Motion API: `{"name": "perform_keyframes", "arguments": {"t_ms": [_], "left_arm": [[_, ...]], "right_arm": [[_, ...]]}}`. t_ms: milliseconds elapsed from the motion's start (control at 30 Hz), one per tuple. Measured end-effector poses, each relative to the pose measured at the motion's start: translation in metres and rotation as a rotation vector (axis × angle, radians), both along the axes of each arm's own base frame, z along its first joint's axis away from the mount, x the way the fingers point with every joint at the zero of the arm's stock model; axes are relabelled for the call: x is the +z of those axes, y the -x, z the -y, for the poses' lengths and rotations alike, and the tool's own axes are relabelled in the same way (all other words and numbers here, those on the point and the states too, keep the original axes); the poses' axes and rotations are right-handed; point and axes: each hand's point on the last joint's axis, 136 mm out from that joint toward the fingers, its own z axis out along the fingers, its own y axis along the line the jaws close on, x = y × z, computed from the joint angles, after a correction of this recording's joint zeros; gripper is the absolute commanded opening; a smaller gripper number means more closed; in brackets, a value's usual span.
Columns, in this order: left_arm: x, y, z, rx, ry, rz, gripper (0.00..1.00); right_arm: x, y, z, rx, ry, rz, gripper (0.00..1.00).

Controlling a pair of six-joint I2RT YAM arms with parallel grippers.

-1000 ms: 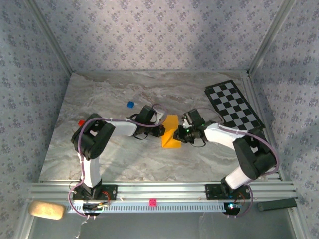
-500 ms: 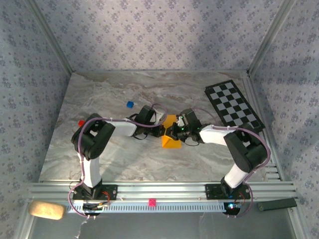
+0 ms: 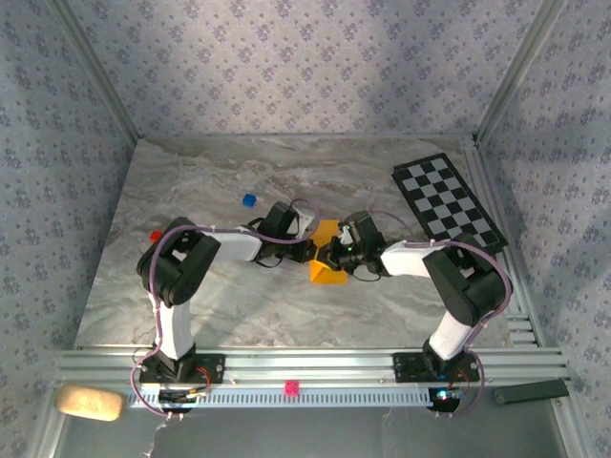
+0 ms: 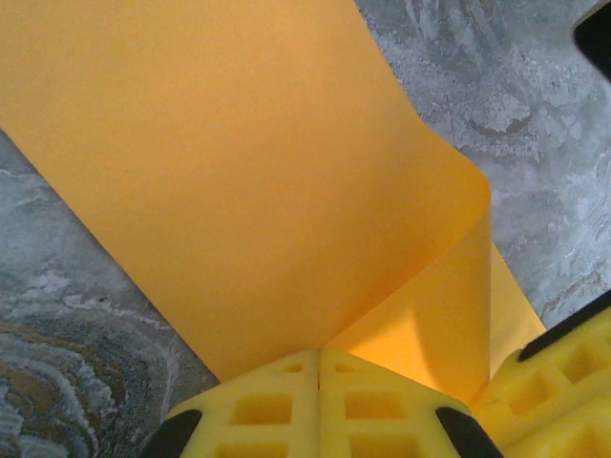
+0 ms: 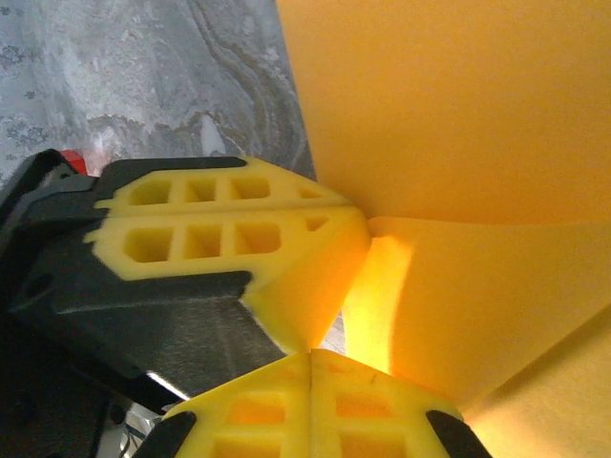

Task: Fold a paper plane with a square sheet of paper (pick it up from the middle)
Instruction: Fold the triangle a second time at the center of the table.

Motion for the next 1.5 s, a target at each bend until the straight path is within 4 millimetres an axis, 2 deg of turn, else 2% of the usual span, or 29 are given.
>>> {"name": "perform_keyframes", "arguments": {"t_ms": [200, 400, 600, 833, 933, 1067, 1333, 1433, 1500], "left_arm": [[0.000, 0.000, 0.000, -0.001, 0.000, 0.001, 0.00], [0.000, 0.000, 0.000, -0.002, -0.001, 0.002, 0.00], [0.000, 0.000, 0.000, -0.002, -0.001, 0.001, 0.00], [0.000, 0.000, 0.000, -0.002, -0.001, 0.002, 0.00], [0.000, 0.000, 0.000, -0.002, -0.002, 0.002, 0.00], [0.000, 0.000, 0.000, -0.005, -0.003, 0.005, 0.00], [0.000, 0.000, 0.000, -0.008, -0.004, 0.007, 0.00], [0.000, 0.000, 0.000, -0.007, -0.004, 0.007, 0.00], [0.000, 0.000, 0.000, -0.008, -0.004, 0.007, 0.00]], "right_arm": [[-0.018, 0.005, 0.005, -0.010, 0.019, -0.038, 0.00], [-0.020, 0.006, 0.007, -0.024, 0.007, -0.041, 0.02], [-0.011, 0.002, 0.012, -0.038, 0.001, -0.029, 0.03], [0.007, -0.022, 0.017, -0.078, -0.023, 0.013, 0.02], [-0.002, -0.025, 0.020, -0.091, -0.008, -0.005, 0.02], [-0.023, -0.018, 0.027, -0.102, 0.019, -0.045, 0.02], [-0.021, -0.018, 0.029, -0.106, 0.016, -0.047, 0.04], [-0.013, -0.020, 0.033, -0.111, 0.026, -0.047, 0.05], [-0.004, -0.028, 0.035, -0.118, 0.019, -0.025, 0.05]]}}
